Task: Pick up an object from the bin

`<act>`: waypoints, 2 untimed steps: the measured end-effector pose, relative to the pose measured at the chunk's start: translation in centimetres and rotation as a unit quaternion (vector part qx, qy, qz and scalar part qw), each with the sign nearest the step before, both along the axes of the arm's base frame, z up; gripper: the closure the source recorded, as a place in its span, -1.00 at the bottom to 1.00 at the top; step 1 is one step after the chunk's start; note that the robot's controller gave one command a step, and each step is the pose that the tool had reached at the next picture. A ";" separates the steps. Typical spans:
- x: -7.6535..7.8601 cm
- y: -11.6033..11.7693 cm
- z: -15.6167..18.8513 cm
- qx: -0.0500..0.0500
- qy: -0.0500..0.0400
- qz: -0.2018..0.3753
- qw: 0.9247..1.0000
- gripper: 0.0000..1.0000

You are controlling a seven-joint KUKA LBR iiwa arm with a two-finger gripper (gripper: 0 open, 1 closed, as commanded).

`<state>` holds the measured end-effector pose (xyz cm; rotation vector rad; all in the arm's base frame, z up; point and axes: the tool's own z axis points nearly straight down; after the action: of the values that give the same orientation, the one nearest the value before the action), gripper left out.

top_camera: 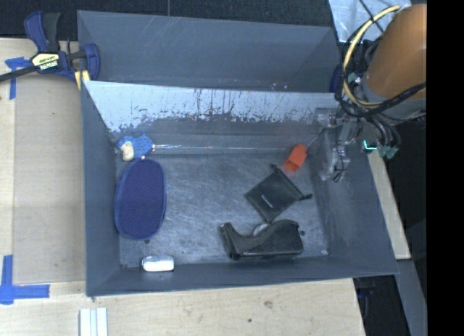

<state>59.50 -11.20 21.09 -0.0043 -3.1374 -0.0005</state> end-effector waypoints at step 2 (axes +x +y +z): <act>-4.3 6.3 -11.9 0.000 -0.008 0.041 0.999 -1.00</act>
Offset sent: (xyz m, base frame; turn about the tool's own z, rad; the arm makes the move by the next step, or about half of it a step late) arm -0.0233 0.0652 -0.0856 -0.1532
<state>55.20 -4.90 9.17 0.1245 -3.1510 0.0011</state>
